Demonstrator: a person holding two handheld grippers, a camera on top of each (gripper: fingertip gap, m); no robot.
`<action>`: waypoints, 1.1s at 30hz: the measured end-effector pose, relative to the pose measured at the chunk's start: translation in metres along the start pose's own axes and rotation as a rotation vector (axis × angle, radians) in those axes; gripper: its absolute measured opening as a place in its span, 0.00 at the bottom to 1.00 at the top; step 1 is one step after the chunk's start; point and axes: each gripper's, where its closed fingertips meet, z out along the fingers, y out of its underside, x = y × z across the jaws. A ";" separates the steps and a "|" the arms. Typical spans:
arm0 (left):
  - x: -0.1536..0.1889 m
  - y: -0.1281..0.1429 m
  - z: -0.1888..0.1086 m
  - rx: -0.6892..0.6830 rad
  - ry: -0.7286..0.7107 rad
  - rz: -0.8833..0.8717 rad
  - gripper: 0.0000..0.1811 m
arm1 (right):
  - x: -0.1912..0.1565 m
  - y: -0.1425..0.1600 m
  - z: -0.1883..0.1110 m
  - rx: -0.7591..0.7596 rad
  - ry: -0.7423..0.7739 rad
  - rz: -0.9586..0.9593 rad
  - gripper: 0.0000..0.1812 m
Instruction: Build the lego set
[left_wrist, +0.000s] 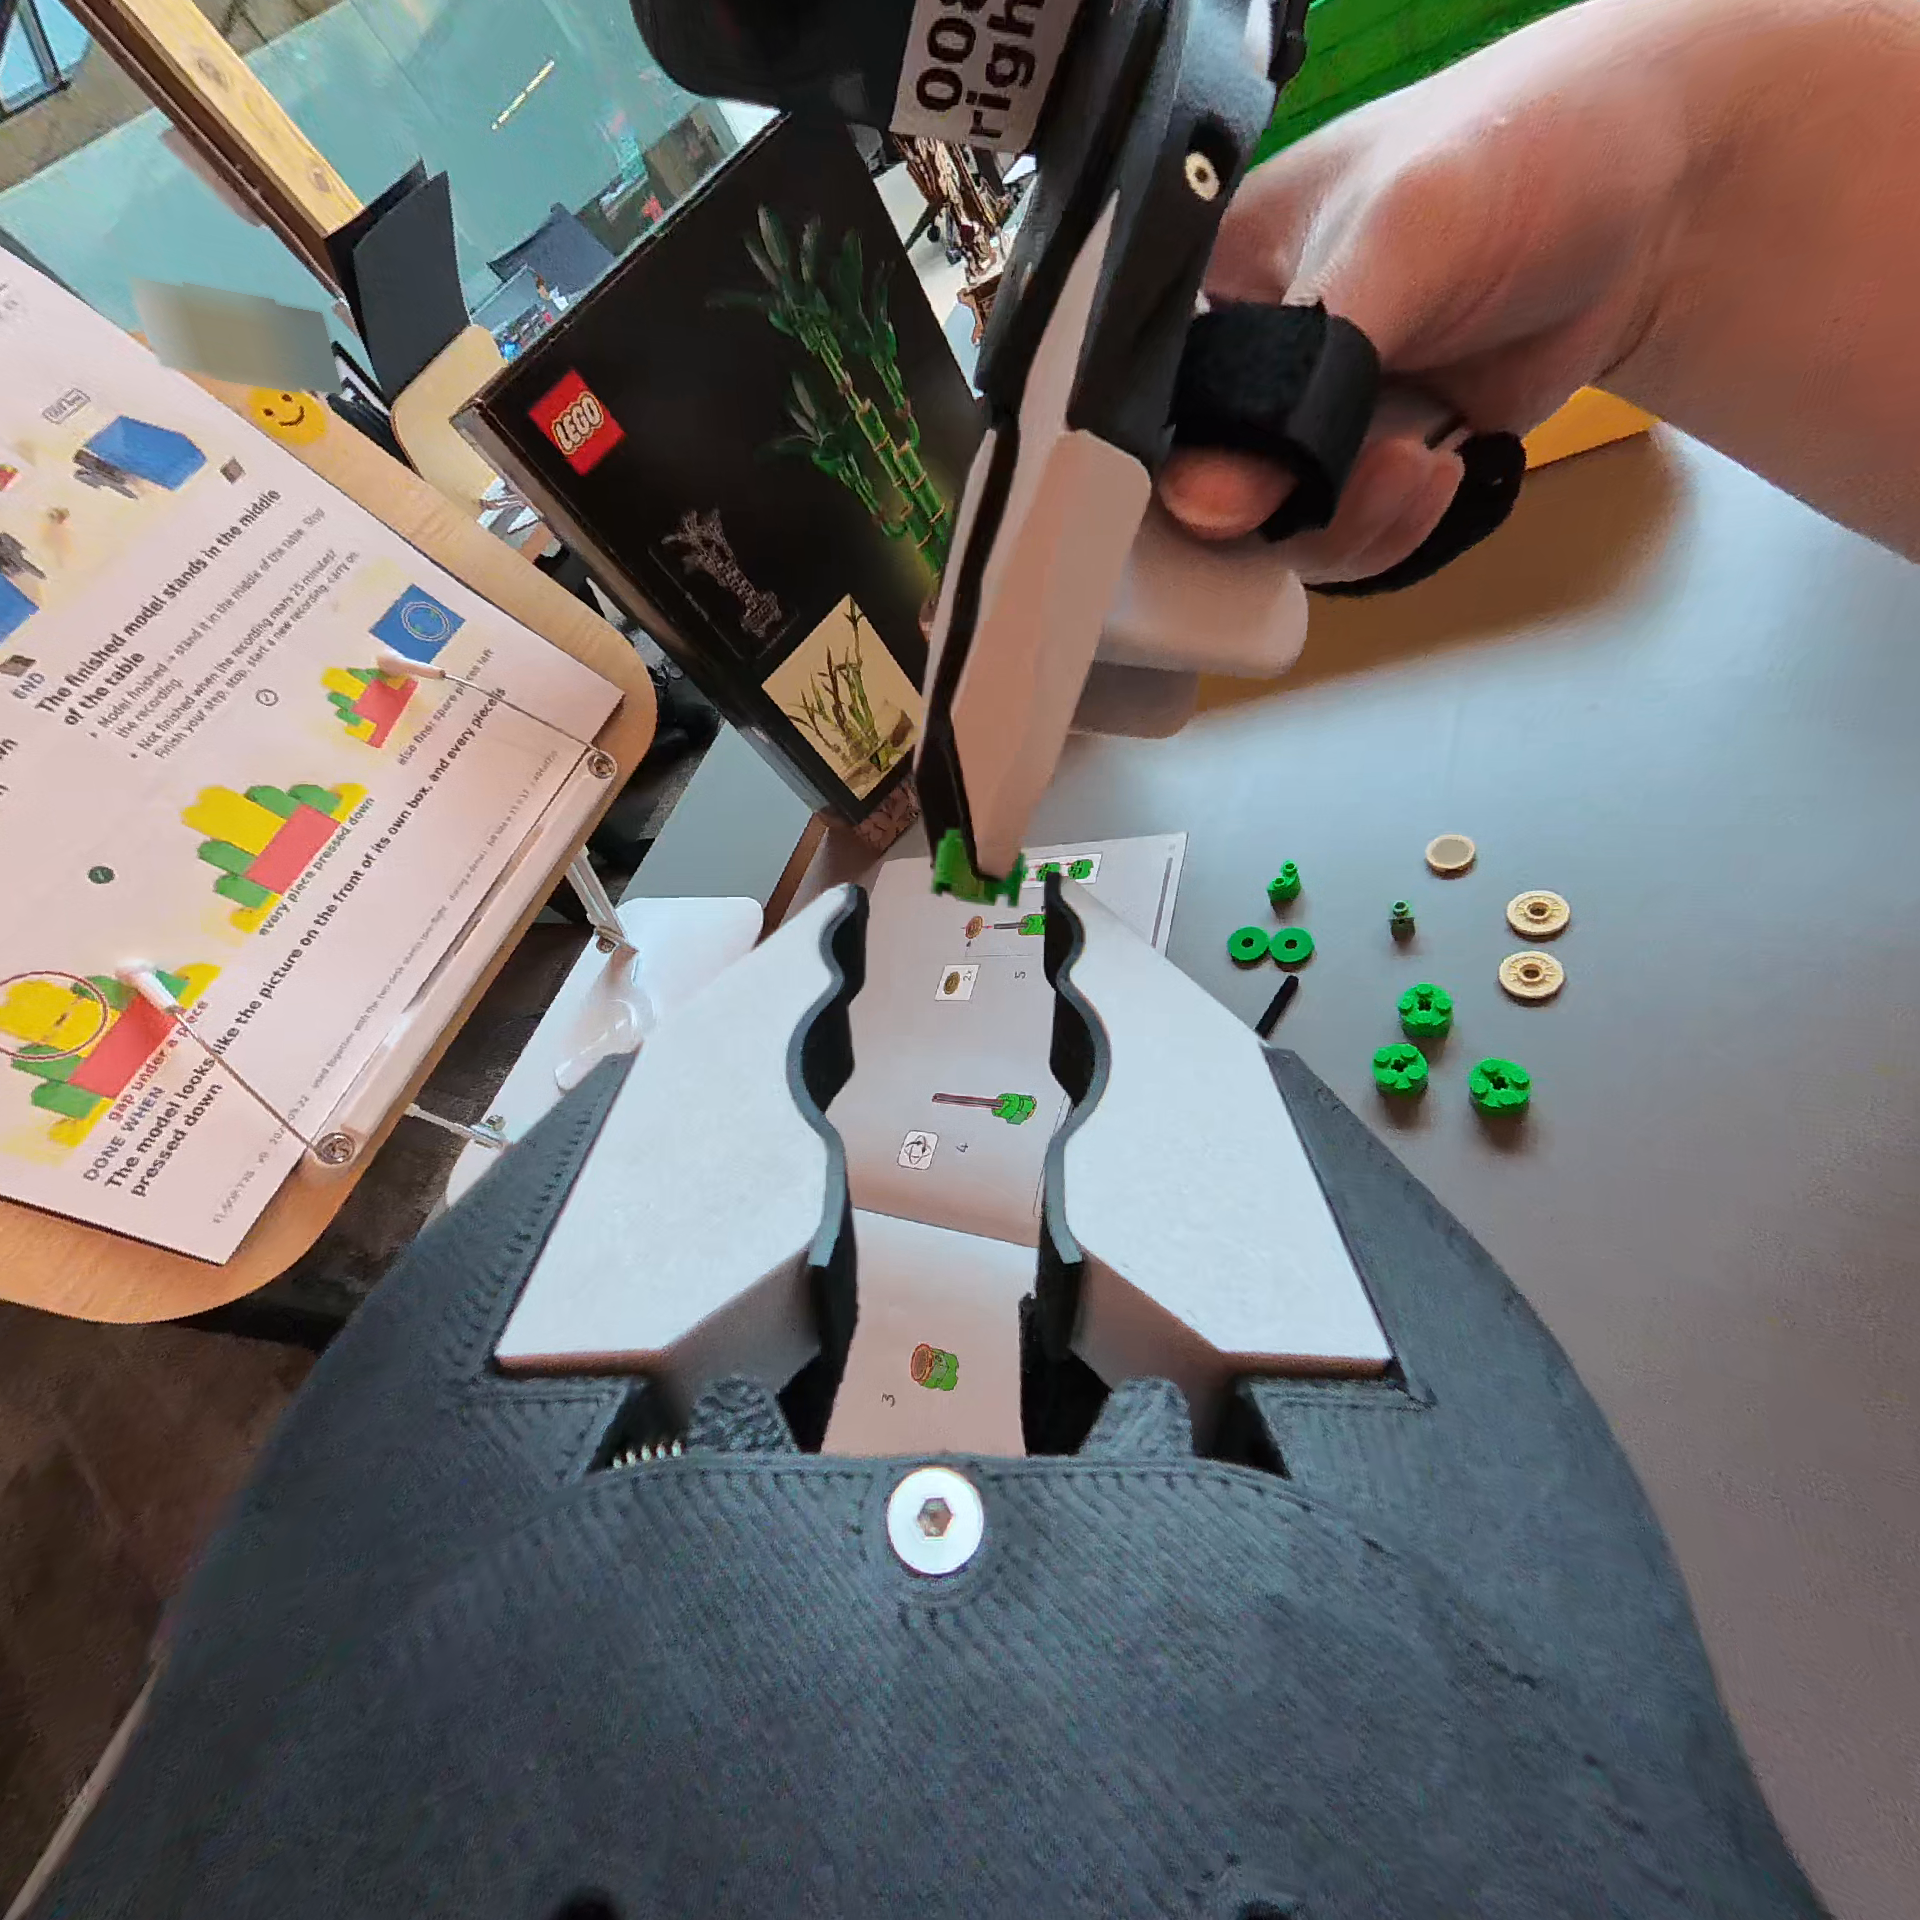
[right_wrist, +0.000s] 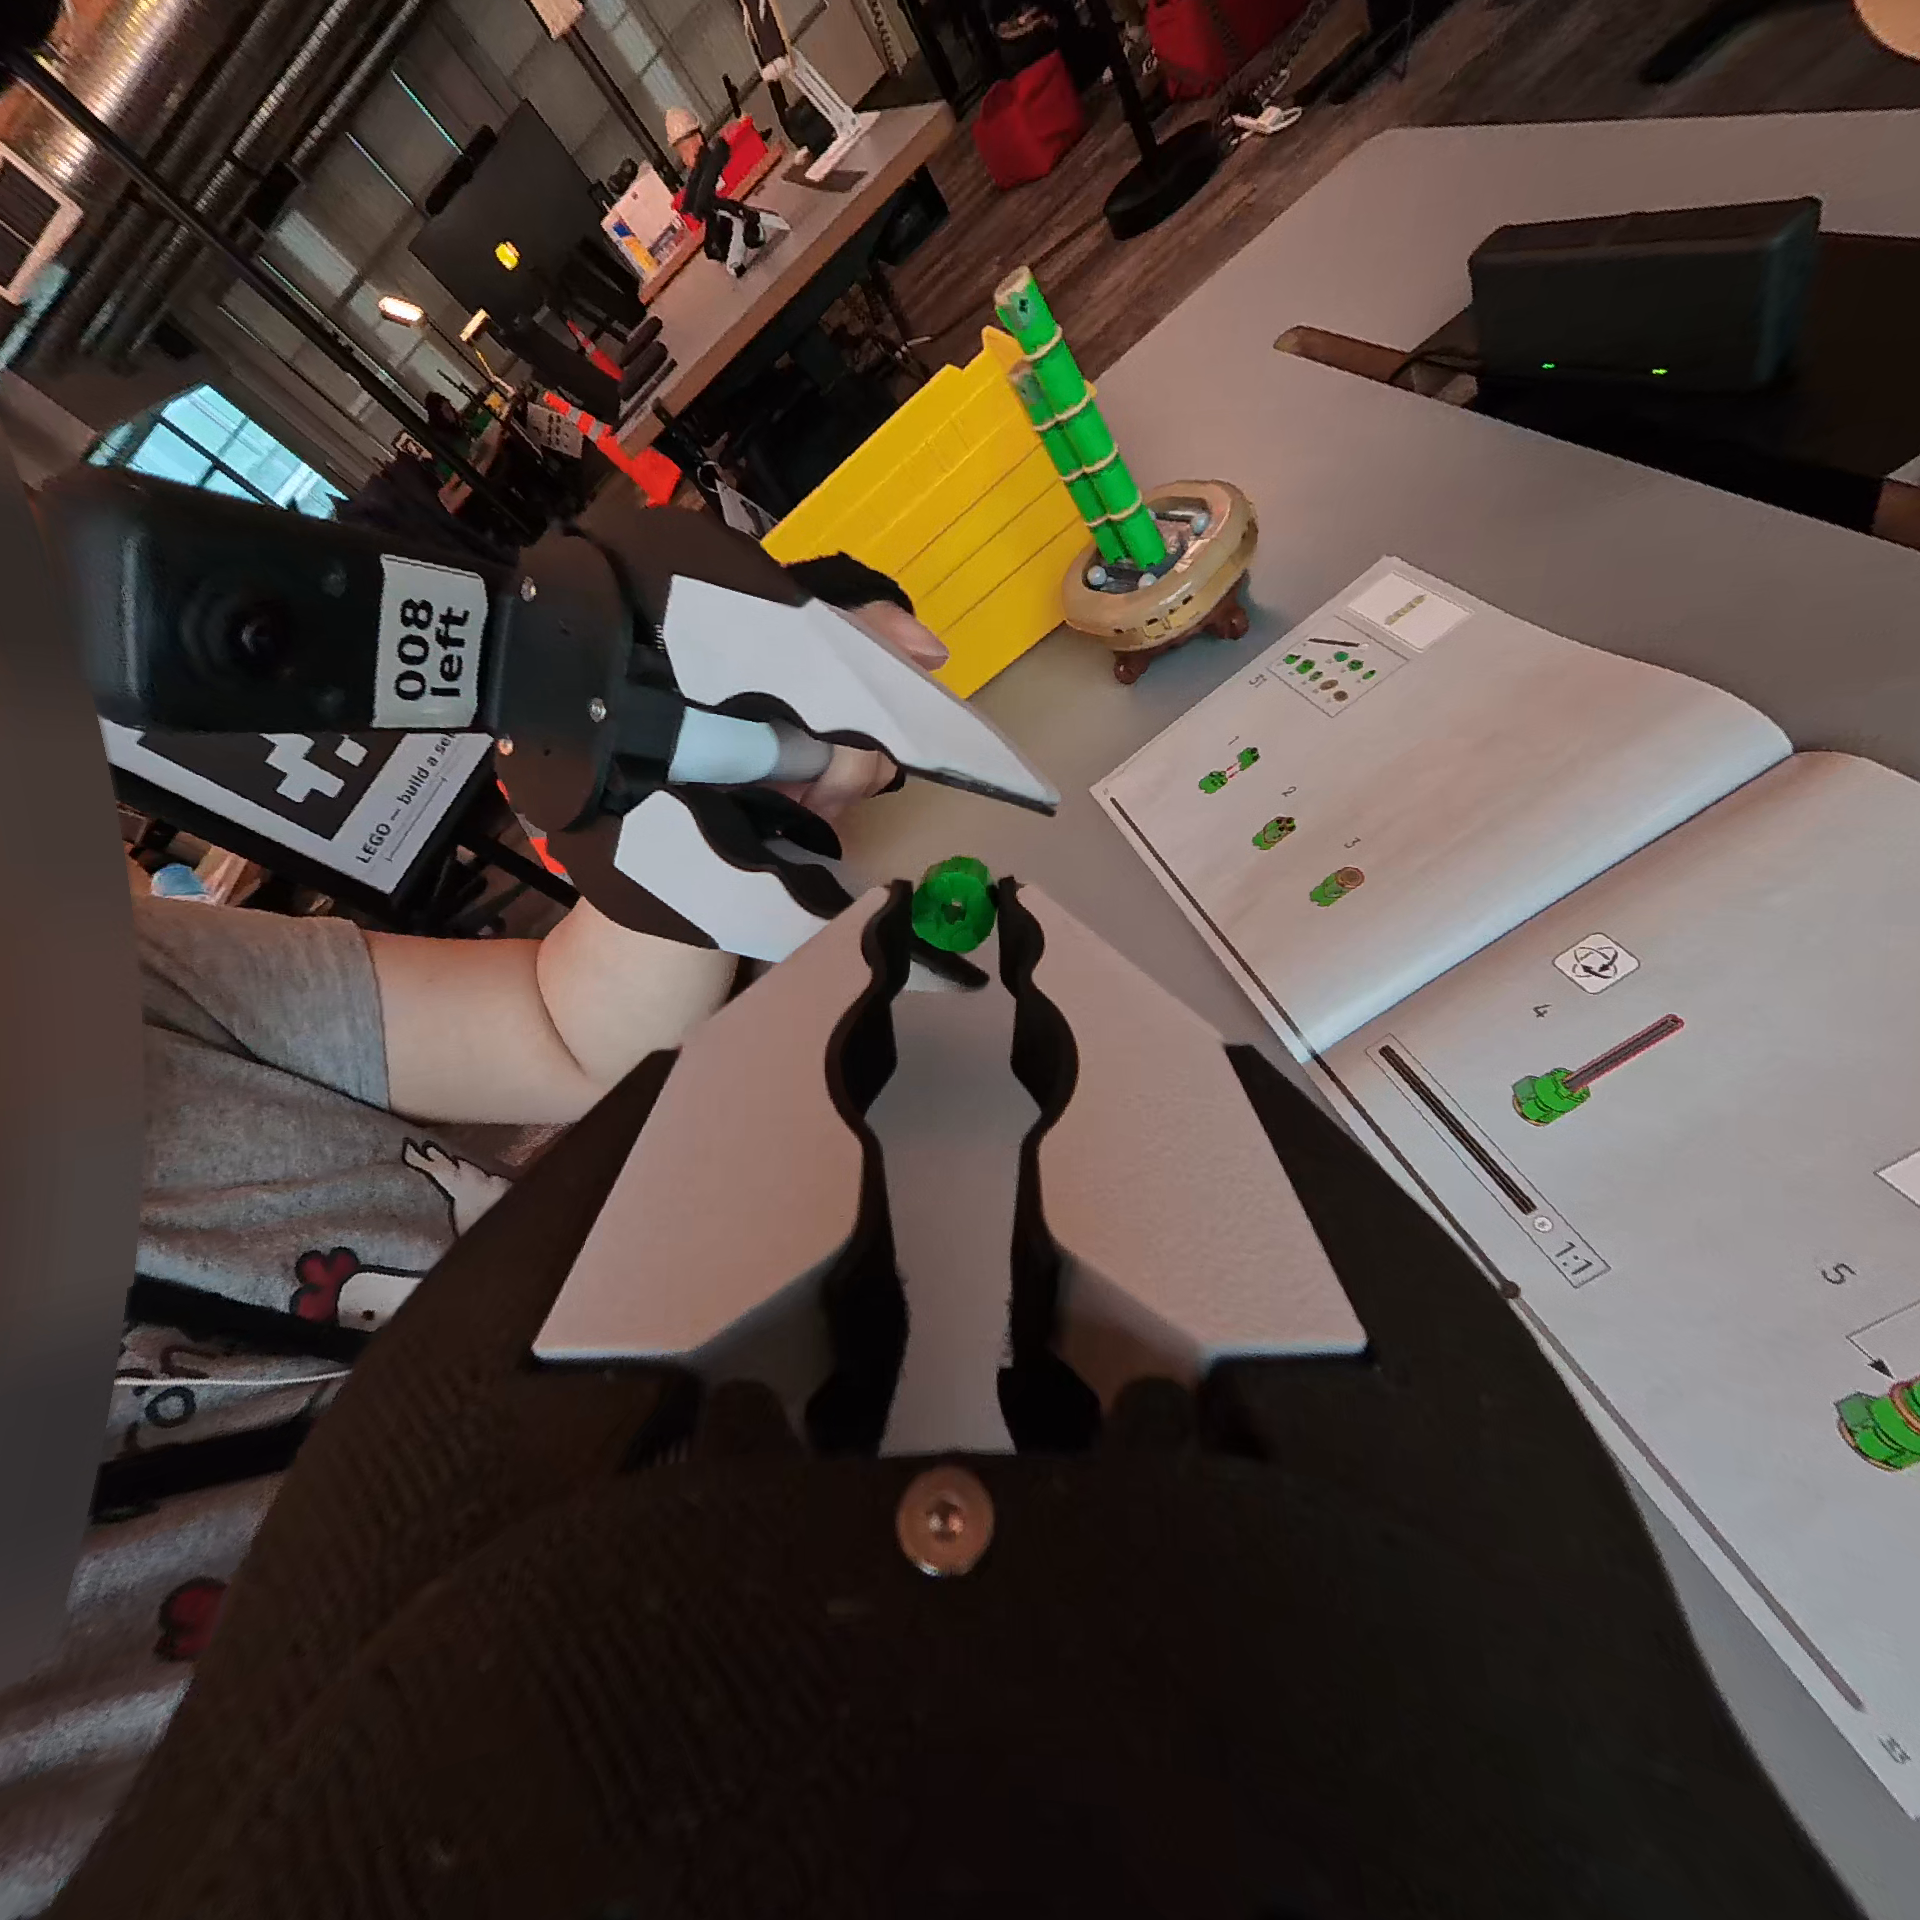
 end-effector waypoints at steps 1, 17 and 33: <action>0.000 0.000 -0.001 -0.003 0.002 0.003 0.17 | 0.001 0.001 0.001 -0.007 0.010 -0.005 0.09; 0.005 0.010 0.001 -0.064 0.020 0.059 0.08 | 0.005 0.003 0.007 -0.028 0.048 -0.040 0.11; -0.085 0.000 -0.104 0.057 -0.258 -0.103 0.08 | 0.069 0.117 -0.043 -0.649 0.366 -0.280 0.17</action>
